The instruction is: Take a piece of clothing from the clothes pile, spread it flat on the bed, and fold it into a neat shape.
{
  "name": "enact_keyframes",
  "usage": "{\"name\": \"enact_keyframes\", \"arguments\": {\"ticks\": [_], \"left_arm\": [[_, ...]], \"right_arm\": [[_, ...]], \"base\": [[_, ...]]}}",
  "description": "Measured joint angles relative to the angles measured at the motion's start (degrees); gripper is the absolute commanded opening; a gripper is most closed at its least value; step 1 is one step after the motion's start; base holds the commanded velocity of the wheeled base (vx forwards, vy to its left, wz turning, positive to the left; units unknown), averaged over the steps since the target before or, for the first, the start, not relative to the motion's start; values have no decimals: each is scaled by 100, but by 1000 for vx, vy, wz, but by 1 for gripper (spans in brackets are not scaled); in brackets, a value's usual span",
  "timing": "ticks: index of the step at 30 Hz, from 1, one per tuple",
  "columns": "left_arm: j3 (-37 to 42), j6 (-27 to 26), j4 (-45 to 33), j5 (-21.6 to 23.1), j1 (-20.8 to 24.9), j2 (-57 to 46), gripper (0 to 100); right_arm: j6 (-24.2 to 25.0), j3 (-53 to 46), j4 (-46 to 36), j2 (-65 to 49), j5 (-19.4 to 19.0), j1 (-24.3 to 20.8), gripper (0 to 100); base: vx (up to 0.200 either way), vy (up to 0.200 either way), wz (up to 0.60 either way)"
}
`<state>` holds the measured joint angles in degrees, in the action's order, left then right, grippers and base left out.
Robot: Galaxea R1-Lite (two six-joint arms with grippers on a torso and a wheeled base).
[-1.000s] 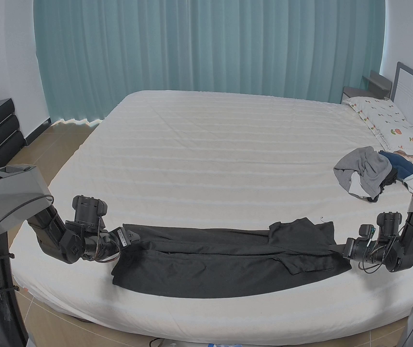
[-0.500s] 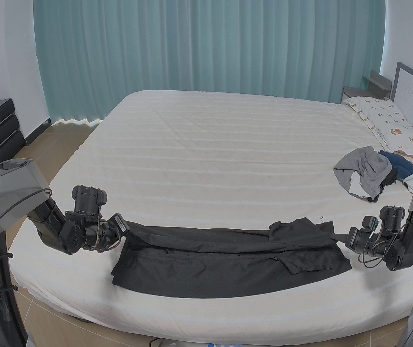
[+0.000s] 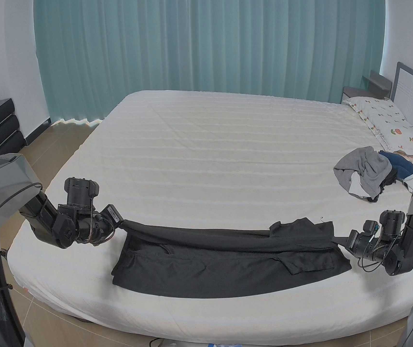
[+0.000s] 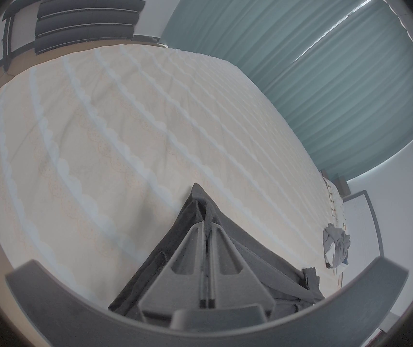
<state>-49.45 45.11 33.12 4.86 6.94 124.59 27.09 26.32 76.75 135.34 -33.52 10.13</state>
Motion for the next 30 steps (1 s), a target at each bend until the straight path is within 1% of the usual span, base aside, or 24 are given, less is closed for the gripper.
{"name": "enact_keyframes", "arguments": {"ticks": [5, 10, 12, 13, 16, 18, 20, 22, 26, 28, 30], "left_arm": [[28, -206, -382, 6, 55, -22, 0], [30, -246, -422, 6, 80, -33, 0], [30, -249, -423, 6, 85, -37, 0], [30, -249, -423, 6, 87, -39, 0], [30, -249, -423, 4, 91, -41, 0], [30, -249, -422, 4, 98, -44, 0], [33, -244, -422, 6, 113, -44, 0], [35, -241, -414, 6, 129, -44, 0], [37, -230, -404, 4, 157, -46, 0], [37, -228, -401, 6, 168, -46, 0], [39, -227, -400, 6, 179, -46, 0]], "right_arm": [[22, -129, 16, 38, 104, -2, 100], [208, -256, 13, -66, 473, -22, 100], [507, -341, 11, -161, 739, -66, 100], [731, -395, 7, -234, 866, -104, 100], [1325, -549, -41, -477, 1108, -252, 100], [1619, -667, -80, -646, 1246, -412, 100], [2009, -828, -156, -883, 1521, -727, 100], [2347, -912, -215, -1031, 1891, -997, 100], [2848, -968, -357, -1197, 2530, -1569, 100], [2968, -946, -505, -1193, 2729, -1770, 100], [3121, -891, -589, -1161, 2827, -1897, 100]], "base": [[0, 0, 0], [0, 0, 0], [0, 0, 0], [0, 0, 0], [0, 0, 0], [0, 0, 0], [0, 0, 0], [0, 0, 0], [0, 0, 0], [0, 0, 0], [0, 0, 0]]}}
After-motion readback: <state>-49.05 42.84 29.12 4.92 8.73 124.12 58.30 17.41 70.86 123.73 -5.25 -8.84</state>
